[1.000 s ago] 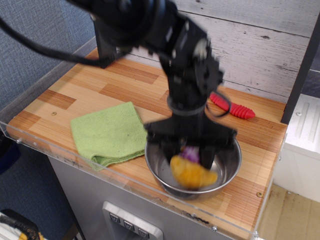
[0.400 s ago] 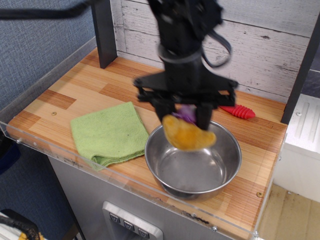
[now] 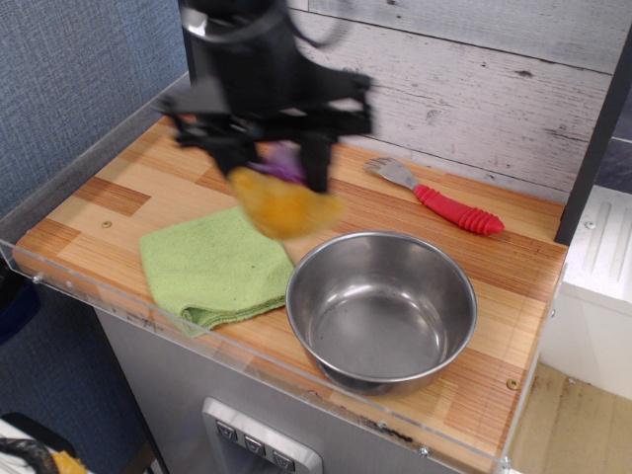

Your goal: Remove the yellow object from silver pot and place near green cloth.

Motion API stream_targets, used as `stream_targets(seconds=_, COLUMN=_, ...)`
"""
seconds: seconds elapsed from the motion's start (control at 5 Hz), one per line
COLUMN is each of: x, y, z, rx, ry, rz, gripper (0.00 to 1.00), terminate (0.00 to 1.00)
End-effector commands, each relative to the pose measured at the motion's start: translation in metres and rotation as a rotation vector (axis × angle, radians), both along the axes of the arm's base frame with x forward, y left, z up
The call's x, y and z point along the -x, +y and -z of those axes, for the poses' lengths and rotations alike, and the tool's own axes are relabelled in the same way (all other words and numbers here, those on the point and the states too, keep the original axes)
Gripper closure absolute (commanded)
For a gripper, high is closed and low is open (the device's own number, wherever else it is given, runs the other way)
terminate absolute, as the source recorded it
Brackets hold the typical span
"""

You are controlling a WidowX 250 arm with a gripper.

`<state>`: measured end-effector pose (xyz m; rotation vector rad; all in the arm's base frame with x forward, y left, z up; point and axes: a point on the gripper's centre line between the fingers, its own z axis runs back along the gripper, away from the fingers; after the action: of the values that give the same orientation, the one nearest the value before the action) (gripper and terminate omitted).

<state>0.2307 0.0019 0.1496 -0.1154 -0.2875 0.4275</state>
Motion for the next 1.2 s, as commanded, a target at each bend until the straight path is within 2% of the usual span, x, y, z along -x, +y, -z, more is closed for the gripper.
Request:
stream_targets(seconds=0.0, x=0.003, y=0.059, z=-0.010, rx=0.009, ry=-0.044, rz=-0.129, gripper=1.00, terminate=0.00)
stream_targets(seconds=0.4, x=0.008, y=0.111, z=0.002, rx=-0.026, ry=-0.013, rz=-0.247, gripper=1.00, terminate=0.00)
stream_targets(seconds=0.8, x=0.008, y=0.160, z=0.030, rx=-0.044, ry=0.020, rz=-0.353, gripper=1.00, terminate=0.00)
stream_targets(seconds=1.0, x=0.011, y=0.178, z=0.042, rx=-0.066, ry=0.055, rz=-0.396, gripper=1.00, terminate=0.00)
